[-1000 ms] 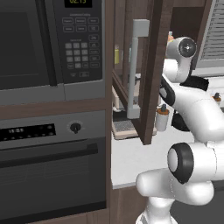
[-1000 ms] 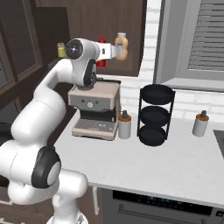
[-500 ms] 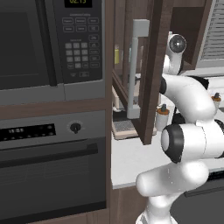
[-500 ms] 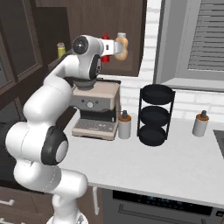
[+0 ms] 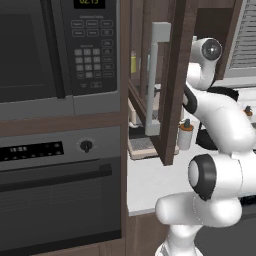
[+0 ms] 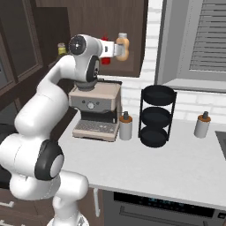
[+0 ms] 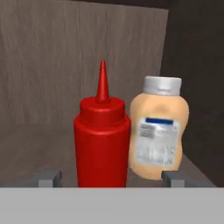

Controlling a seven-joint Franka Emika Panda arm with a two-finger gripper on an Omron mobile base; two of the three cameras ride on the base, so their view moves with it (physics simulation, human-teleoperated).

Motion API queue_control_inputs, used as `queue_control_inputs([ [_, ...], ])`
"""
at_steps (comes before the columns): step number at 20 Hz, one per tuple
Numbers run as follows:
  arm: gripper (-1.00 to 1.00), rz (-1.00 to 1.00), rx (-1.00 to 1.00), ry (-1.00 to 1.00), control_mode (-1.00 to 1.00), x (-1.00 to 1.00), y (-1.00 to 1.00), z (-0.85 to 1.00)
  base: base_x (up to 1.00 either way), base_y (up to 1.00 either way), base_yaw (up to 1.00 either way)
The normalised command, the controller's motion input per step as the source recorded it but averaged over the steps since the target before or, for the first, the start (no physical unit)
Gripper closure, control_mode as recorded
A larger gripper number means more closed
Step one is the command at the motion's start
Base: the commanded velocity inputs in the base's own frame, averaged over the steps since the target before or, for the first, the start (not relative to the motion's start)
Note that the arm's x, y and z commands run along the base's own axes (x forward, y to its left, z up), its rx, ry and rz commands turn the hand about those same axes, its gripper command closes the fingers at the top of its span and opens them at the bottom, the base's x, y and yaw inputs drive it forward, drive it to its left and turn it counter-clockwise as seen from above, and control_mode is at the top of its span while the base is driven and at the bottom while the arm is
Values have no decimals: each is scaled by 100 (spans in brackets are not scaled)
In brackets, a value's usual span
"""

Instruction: Put the shaker and condiment bottle from the counter next to their counterparts in the cabinet.

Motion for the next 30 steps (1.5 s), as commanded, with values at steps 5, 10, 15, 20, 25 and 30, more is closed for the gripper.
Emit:
queue_control_inputs([
  [5, -100, -7, 12, 0, -100, -100, 2, 30, 0, 0, 0],
  [10, -100, -5, 8, -1, -100, -100, 14, 22, 0, 0, 0],
  [15, -100, -2, 5, -1, -100, -100, 21, 17, 0, 0, 0],
  [20, -100, 0, 7, 0, -100, -100, 5, 19, 0, 0, 0],
  [25, -100, 0, 8, 0, -100, -99, 0, 15, 0, 0, 0],
  [30, -100, 0, 5, 0, -100, -100, 2, 3, 0, 0, 0],
])
